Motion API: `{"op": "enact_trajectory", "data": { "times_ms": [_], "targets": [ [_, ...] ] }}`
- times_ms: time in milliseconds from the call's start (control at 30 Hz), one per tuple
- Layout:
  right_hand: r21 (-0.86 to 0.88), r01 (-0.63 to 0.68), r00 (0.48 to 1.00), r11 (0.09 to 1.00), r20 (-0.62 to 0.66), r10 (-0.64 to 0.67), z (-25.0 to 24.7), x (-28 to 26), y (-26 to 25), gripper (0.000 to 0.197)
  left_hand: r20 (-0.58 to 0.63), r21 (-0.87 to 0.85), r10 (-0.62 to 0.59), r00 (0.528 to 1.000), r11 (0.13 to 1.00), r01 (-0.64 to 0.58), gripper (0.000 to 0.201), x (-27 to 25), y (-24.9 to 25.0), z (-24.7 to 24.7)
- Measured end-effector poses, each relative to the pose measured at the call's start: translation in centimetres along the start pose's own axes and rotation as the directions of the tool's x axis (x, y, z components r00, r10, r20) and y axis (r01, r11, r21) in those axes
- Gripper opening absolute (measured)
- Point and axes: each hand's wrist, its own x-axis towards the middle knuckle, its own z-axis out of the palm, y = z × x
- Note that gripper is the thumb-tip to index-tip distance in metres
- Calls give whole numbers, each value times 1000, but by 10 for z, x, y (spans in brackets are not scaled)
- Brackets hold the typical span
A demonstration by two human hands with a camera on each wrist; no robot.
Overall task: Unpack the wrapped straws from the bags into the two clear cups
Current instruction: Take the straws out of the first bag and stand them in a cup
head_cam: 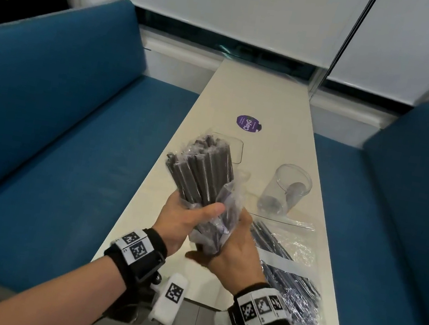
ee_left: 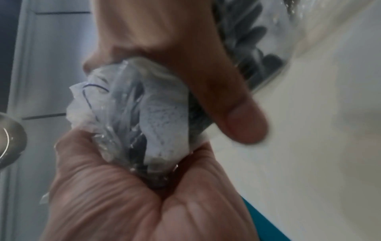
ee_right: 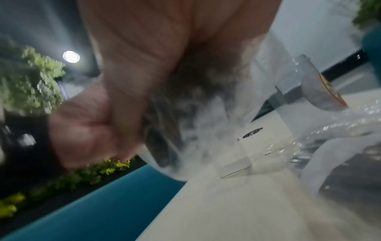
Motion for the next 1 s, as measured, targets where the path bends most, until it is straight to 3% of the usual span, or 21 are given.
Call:
{"op": "enact_trajectory", "data": {
  "times_ms": [100, 167, 233, 333, 400, 533, 633, 667, 700, 733, 767, 800, 833, 867, 900, 1000],
  "targets": [
    [7, -125, 982, 992, -143, 124, -5, 9, 5, 95, 116, 50, 48, 992, 997, -54, 62, 8, 7, 24],
    [63, -205, 958, 977, -191, 214, -15, 19, 8, 93, 194, 146, 20, 981, 988, -49, 88, 15, 17, 42],
    [31, -197, 952, 980, -234, 199, -31, 31, 11, 99, 268, 347, -11, 963, 934, -86, 121, 27, 34, 55],
    [81, -169, 938, 982, -292, 185, -67, 46, 6, 89, 256, 535, 23, 967, 829, -161, 143, 40, 72, 52],
    [135, -122, 943, 983, -292, 157, -92, 56, -8, 85, 235, 464, 72, 969, 868, -177, 148, 46, 89, 46],
    [130, -46, 959, 990, -272, 80, -104, 66, -22, 84, 316, 398, 92, 944, 891, -220, 126, 54, 99, 49],
    [185, -29, 942, 982, -323, 89, -105, 63, -21, 90, 368, 362, 115, 923, 896, -257, 141, 57, 105, 39],
    [192, -30, 938, 981, -334, 94, -104, 61, -20, 91, 349, 392, 175, 921, 865, -313, 145, 55, 110, 34],
    [189, -35, 936, 981, -337, 98, -102, 60, -15, 91, 319, 472, 282, 905, 781, -410, 145, 51, 114, 30],
    [190, -41, 935, 981, -339, 105, -99, 58, -12, 91, 330, 586, 433, 839, 603, -542, 140, 46, 116, 27],
    [194, -50, 933, 980, -341, 115, -96, 58, -5, 90, 438, 670, 568, 697, 311, -674, 129, 40, 117, 26],
    [204, -50, 930, 978, -347, 120, -93, 57, -1, 89, 621, 662, 596, 510, -50, -748, 115, 32, 118, 30],
    [196, -52, 932, 979, -343, 118, -90, 56, 4, 87, 802, 546, 493, 338, -374, -750, 99, 26, 117, 35],
    [170, -43, 938, 985, -333, 98, -87, 55, 5, 85, 916, 387, 328, 229, -585, -713, 87, 24, 114, 41],
    [125, -31, 949, 992, -309, 68, -86, 54, 6, 87, 965, 264, 179, 194, -692, -672, 83, 27, 111, 45],
    [73, -26, 972, 997, -233, 42, -85, 53, -2, 95, 963, 112, -49, 265, -822, -558, 92, 48, 111, 56]
  ]
}}
